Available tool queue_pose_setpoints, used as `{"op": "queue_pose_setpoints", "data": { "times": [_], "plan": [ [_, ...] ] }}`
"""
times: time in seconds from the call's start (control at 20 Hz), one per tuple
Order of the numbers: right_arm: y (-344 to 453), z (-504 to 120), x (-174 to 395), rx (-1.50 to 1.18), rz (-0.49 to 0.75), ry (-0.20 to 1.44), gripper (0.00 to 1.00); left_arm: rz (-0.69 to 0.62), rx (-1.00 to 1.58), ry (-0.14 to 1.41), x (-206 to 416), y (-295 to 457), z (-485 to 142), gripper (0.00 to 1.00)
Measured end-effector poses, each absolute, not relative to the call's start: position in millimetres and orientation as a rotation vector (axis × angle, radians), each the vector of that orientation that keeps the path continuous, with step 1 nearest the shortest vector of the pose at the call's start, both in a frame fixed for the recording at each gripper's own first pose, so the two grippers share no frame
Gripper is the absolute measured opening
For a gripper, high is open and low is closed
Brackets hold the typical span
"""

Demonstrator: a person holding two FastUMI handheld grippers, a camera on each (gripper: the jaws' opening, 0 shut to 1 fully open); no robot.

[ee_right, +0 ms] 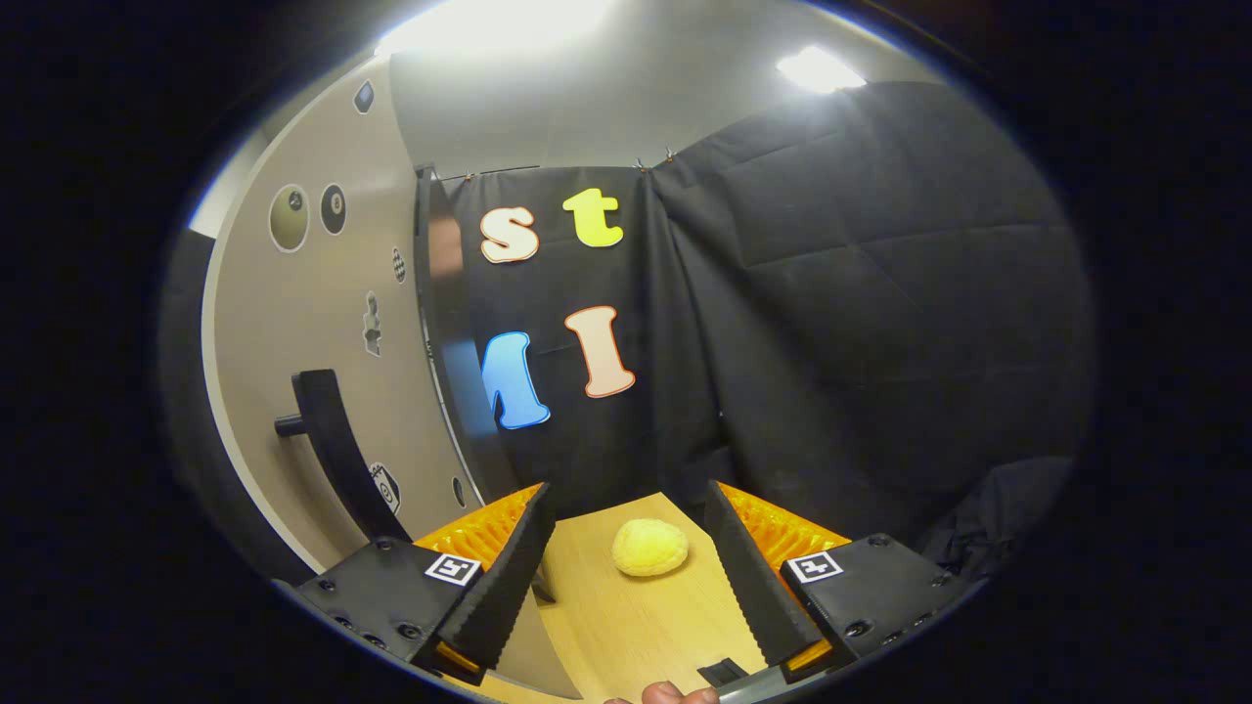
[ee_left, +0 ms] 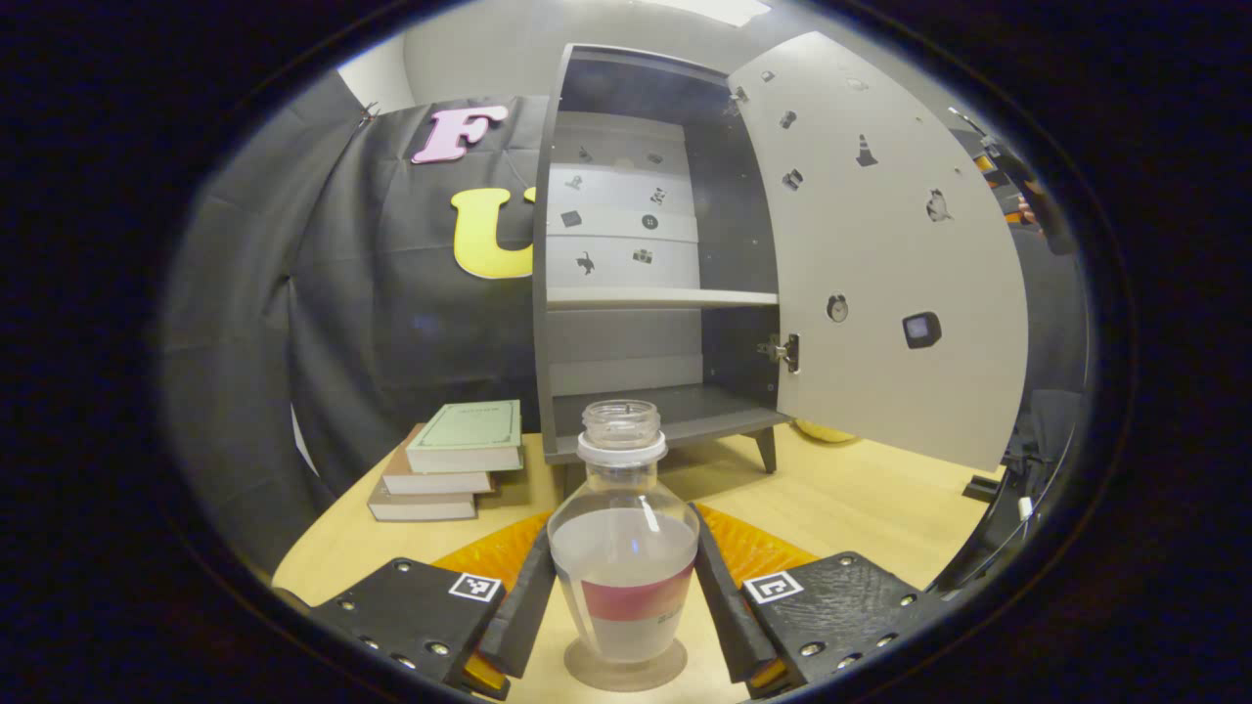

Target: Open the cabinet door with the right hand, grasp the bottle in the cabinet with the left hand and place it on the coaster, then close the cabinet door with the right hand.

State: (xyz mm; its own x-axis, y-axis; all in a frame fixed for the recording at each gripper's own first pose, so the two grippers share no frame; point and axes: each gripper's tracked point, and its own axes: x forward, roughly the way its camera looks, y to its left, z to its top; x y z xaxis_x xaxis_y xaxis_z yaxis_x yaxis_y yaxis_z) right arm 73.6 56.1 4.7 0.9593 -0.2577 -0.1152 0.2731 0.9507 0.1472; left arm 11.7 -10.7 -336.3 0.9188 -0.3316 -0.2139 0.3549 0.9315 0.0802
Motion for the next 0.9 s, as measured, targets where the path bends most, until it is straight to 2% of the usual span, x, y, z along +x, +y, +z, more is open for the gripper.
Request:
{"op": "queue_pose_setpoints", "data": {
  "times": [0.05,0.3,0.35,0.4,0.9],
  "plan": [
    [54.4,2.6,72.8,0.185,-0.285,0.102,0.98,-0.354,0.121,0.204,11.4,-9.6,-346.6,0.72],
    [49.8,-11.3,65.5,0.191,-0.350,0.151,0.98,-0.369,0.133,0.226,4.3,-4.3,-376.7,0.75],
    [49.5,-12.0,64.4,0.187,-0.357,0.155,0.98,-0.376,0.135,0.208,5.3,-5.2,-374.0,0.72],
    [50.0,-14.9,64.6,0.193,-0.361,0.160,0.98,-0.385,0.137,0.211,3.6,-5.4,-375.0,0.75],
    [50.4,-33.3,50.1,0.264,-0.390,0.182,0.98,-0.415,0.143,0.265,-2.7,-2.5,-376.5,0.76]
  ]
}}
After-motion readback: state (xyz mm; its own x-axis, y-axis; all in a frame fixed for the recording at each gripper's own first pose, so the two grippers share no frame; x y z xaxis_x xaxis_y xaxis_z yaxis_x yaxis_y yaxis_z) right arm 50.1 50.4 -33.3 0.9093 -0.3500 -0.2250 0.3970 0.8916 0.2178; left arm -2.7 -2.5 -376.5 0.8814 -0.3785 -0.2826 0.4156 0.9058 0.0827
